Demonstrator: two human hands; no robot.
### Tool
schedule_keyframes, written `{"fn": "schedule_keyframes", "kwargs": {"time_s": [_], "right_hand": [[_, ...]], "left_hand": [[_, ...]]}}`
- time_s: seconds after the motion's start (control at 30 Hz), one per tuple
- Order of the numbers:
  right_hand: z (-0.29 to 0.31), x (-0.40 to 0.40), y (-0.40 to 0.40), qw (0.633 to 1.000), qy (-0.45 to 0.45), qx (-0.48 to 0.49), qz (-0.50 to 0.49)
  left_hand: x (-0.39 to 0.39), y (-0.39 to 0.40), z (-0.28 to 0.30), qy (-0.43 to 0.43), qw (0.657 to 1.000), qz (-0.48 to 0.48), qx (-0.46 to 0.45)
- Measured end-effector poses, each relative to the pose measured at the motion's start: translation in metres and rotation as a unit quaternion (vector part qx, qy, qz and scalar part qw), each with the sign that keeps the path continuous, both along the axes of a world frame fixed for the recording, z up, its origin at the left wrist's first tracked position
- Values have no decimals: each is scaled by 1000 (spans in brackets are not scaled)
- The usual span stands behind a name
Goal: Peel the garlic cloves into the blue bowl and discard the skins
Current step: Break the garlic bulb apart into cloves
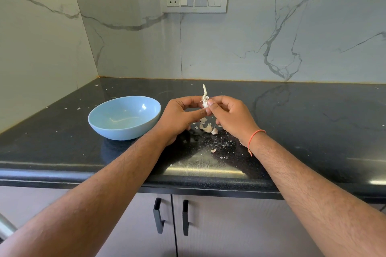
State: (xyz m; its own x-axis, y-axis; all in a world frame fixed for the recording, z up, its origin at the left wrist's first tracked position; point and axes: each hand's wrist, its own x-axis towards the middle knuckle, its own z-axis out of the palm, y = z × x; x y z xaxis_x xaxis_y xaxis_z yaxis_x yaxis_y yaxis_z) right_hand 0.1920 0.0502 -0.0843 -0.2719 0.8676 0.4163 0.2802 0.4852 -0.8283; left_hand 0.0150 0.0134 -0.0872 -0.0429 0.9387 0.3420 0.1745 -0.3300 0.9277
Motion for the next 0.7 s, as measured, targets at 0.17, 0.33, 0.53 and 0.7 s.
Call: {"fn": "schedule_keyframes", "kwargs": {"time_s": [0.17, 0.33, 0.53, 0.7], "right_hand": [[-6, 3, 6, 1000, 14, -1, 15], [-7, 5, 5, 1000, 28, 0, 4], [-4, 6, -4, 999, -10, 37, 8], [-4, 5, -7, 995, -51, 90, -6]], "left_hand": [[-4, 3, -1, -3, 1000, 8, -14], [-4, 4, 0, -36, 998, 25, -45], [-7, 7, -3, -43, 998, 18, -35], [-5, 8, -2, -37, 998, 42, 7]]}}
